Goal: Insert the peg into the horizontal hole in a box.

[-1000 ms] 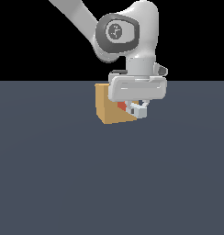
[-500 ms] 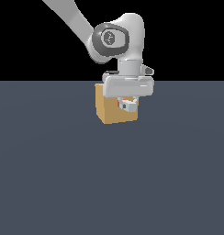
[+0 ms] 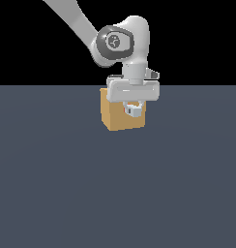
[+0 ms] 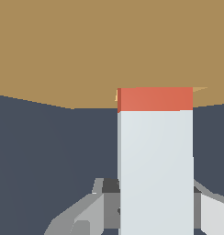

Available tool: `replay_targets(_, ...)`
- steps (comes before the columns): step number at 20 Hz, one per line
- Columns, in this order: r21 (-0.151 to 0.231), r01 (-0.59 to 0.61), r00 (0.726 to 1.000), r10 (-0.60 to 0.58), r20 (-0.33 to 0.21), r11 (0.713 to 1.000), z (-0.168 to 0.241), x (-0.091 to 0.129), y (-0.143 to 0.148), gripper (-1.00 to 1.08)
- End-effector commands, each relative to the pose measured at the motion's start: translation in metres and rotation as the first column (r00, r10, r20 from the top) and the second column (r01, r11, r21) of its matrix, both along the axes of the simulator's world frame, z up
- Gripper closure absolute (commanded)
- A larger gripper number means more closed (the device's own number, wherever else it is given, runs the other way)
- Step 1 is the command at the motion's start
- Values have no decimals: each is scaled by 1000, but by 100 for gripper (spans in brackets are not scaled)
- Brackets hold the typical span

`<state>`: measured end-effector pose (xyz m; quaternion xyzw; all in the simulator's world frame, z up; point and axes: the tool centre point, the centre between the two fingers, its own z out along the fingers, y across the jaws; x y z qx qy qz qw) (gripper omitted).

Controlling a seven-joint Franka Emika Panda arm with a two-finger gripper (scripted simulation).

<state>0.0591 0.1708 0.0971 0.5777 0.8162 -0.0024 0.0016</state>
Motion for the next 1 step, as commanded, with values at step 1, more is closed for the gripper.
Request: replay_targets(1,7,-11,1000,11,2,1000,1,-1,9,108)
